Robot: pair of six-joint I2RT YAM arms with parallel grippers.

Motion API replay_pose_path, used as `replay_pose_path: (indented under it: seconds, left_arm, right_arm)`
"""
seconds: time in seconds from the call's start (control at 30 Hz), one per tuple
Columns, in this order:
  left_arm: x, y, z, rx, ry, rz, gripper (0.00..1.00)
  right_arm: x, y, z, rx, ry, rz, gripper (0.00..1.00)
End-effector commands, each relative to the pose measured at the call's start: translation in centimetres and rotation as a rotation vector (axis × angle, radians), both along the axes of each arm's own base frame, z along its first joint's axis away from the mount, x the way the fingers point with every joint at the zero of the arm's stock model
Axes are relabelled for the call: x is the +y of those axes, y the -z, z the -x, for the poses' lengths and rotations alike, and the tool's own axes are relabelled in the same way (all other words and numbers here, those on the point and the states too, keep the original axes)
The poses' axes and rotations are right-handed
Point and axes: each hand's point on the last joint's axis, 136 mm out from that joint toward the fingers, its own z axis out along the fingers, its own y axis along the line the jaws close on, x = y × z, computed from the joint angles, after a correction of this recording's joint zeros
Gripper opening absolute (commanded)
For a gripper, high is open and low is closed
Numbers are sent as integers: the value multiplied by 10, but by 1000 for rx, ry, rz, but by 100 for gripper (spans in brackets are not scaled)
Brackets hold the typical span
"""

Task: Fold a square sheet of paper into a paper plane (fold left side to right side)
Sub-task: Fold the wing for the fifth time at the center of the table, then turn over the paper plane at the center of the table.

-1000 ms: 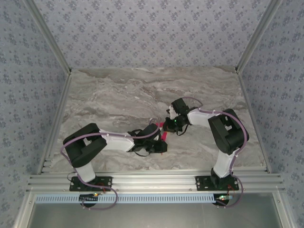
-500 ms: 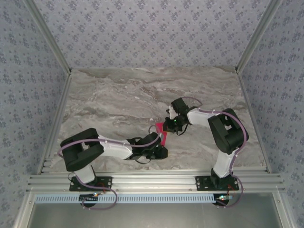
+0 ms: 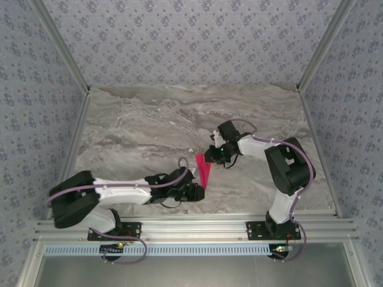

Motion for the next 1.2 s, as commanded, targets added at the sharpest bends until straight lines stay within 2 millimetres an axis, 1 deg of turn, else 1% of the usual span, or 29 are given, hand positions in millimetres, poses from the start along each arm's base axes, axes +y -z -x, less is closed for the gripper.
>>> replay_pose_path:
  seconds: [0.0,0.1,0.2,0.3,0.37,0.4,0.43,0.5,0.53,0.63,0.7,0.77,0.87,0.93,1.03,1.13,1.17]
  left_arm:
    - [24,-15,-20,-71,-52,-48,24]
    - [46,-26,-39,-136,-129,-94,28]
    - [69,-38,-56,-215,-215,-169,31]
    - [85,-49,-68,-276,-280,-223,32]
    - [91,-55,-73,-299,-308,-238,33]
    - [92,-56,-74,-306,-312,-240,33]
    - [93,-57,-74,-310,-317,-243,33]
    - [93,-57,-75,-312,-317,-241,33]
    - [92,-57,-75,-309,-314,-244,33]
    - [94,-54,-74,-306,-313,-254,33]
    - [94,-53,-74,-303,-313,-257,33]
    - [95,-52,-73,-302,-315,-259,33]
    - [96,-52,-73,-302,-314,-264,33]
    - [98,-52,-73,-303,-316,-271,33]
    - [100,-51,-73,-304,-321,-280,33]
    - [105,-53,-73,-310,-339,-287,33]
    - [107,-54,-74,-313,-346,-286,33]
  right_arm:
    - [-5,-59,-25,-179,16,-26,31]
    - [-19,-76,-20,-242,45,41,39]
    - [-32,-75,-1,-236,75,172,47]
    - [-45,-60,23,-210,123,309,57]
    - [-52,-47,34,-198,159,356,61]
    - [-54,-41,38,-183,180,363,62]
    - [-54,-34,42,-166,192,356,62]
    - [-45,-22,49,-122,176,312,61]
    - [-40,-16,54,-102,160,294,60]
    - [-27,-7,61,-54,143,253,48]
    - [-17,-7,62,-44,128,201,40]
    - [-5,-12,63,-47,102,150,28]
    - [6,-28,63,-80,65,120,11]
    - [11,-41,63,-95,53,92,4]
    - [24,-67,66,-148,-15,5,0]
    - [33,-92,70,-190,-49,-91,0]
    - [34,-98,71,-199,-57,-120,0]
